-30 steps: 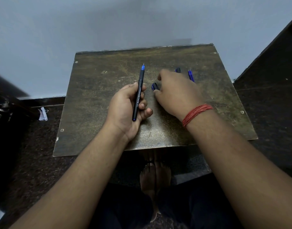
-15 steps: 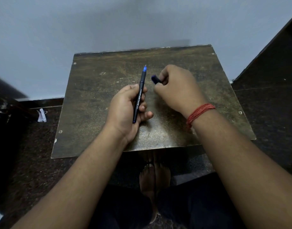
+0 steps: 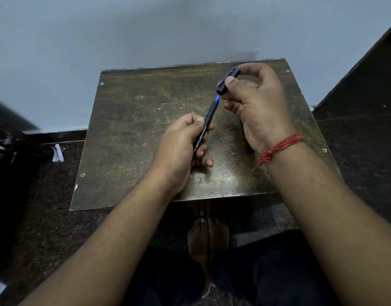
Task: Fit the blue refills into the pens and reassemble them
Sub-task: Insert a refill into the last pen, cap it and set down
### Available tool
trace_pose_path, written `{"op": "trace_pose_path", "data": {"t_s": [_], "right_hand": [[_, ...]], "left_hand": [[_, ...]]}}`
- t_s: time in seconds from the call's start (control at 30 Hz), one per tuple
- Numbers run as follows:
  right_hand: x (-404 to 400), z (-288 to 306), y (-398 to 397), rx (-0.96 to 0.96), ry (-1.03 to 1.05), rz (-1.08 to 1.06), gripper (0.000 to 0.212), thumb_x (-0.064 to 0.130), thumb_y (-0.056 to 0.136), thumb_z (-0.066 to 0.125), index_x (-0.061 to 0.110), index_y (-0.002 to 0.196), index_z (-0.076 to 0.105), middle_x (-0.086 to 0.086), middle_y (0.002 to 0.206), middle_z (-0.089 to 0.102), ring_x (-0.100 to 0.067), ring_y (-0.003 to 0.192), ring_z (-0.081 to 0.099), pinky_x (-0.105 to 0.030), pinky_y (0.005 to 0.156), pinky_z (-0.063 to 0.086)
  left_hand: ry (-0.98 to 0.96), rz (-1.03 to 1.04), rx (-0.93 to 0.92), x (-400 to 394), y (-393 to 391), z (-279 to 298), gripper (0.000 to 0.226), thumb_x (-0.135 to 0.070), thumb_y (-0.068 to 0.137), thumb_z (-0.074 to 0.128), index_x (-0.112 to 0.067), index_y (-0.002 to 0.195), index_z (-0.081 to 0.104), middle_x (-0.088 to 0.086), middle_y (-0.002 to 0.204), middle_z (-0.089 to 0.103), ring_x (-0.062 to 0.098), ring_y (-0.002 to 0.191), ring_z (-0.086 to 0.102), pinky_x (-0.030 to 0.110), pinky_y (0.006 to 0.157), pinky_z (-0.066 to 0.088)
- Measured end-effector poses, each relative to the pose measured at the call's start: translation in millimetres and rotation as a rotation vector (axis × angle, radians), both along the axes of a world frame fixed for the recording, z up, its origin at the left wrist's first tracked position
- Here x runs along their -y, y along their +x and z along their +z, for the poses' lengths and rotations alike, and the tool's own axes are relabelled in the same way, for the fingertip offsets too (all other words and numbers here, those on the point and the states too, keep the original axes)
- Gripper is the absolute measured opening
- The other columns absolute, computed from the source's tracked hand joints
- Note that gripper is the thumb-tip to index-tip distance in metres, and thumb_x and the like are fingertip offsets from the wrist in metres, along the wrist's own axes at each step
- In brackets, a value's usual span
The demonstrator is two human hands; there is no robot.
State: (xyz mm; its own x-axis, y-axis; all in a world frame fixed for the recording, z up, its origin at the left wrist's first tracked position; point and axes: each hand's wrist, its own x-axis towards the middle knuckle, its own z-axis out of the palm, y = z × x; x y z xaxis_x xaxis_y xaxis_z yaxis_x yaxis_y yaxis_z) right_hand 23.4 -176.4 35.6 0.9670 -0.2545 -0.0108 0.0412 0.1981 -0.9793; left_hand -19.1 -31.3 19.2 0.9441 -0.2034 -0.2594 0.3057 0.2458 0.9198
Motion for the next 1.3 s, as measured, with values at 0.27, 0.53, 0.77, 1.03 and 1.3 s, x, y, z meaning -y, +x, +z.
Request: {"op": "trace_pose_path", "data": {"t_s": [0.27, 0.53, 0.77, 1.03, 1.3], "right_hand": [[-11.7, -0.9, -5.4, -0.016, -0.180, 0.161, 0.024, 0.007, 0.087, 0.068, 0.020, 0.104, 0.057, -0.025, 0.092, 0.072, -0.021, 0.073, 0.067, -0.033, 0.065, 0.052], [-27.1, -5.1, -7.8, -0.021, -0.237, 0.188, 0.022, 0.009, 0.086, 0.067, 0.019, 0.102, 0.055, -0.016, 0.083, 0.062, -0.027, 0.071, 0.063, -0.046, 0.072, 0.058], [-39.5, -0.9, -14.4, 0.003, -0.366, 0.178, 0.032, 0.008, 0.089, 0.066, 0.016, 0.118, 0.053, -0.008, 0.080, 0.059, -0.014, 0.069, 0.062, -0.043, 0.077, 0.058], [-35.8, 2.3, -14.8, 0.002, -0.516, 0.031, 0.036, 0.020, 0.090, 0.069, 0.018, 0.123, 0.055, 0.000, 0.078, 0.066, -0.008, 0.071, 0.065, -0.029, 0.073, 0.055], [-24.4, -6.2, -8.7, -0.058, -0.574, 0.015, 0.021, 0.030, 0.087, 0.074, 0.023, 0.097, 0.057, 0.003, 0.076, 0.067, -0.010, 0.068, 0.066, -0.034, 0.066, 0.056]], "left_hand": [[-0.055, 0.060, 0.001, -0.4, 1.3, 2.2, 0.021, -0.012, 0.104, 0.043, -0.009, 0.086, 0.055, 0.001, 0.067, 0.045, 0.008, 0.044, 0.031, 0.021, 0.038, 0.032], [-0.105, 0.152, -0.014, -1.0, 2.9, 1.0, 0.024, -0.012, 0.106, 0.042, -0.009, 0.084, 0.052, 0.001, 0.063, 0.043, 0.004, 0.040, 0.027, 0.013, 0.033, 0.019], [-0.118, 0.190, 0.026, -4.5, 4.1, -2.5, 0.027, -0.013, 0.106, 0.042, -0.011, 0.080, 0.049, 0.000, 0.060, 0.045, 0.004, 0.038, 0.028, 0.012, 0.033, 0.020], [0.095, 0.141, 0.135, 0.0, 6.7, -10.4, 0.027, -0.024, 0.103, 0.047, -0.018, 0.078, 0.054, -0.001, 0.058, 0.049, 0.010, 0.041, 0.042, 0.025, 0.038, 0.042], [0.277, 0.107, 0.175, 2.8, 1.2, -6.5, 0.018, -0.019, 0.105, 0.048, -0.010, 0.094, 0.061, -0.001, 0.054, 0.056, 0.014, 0.046, 0.057, 0.029, 0.046, 0.054]]}}
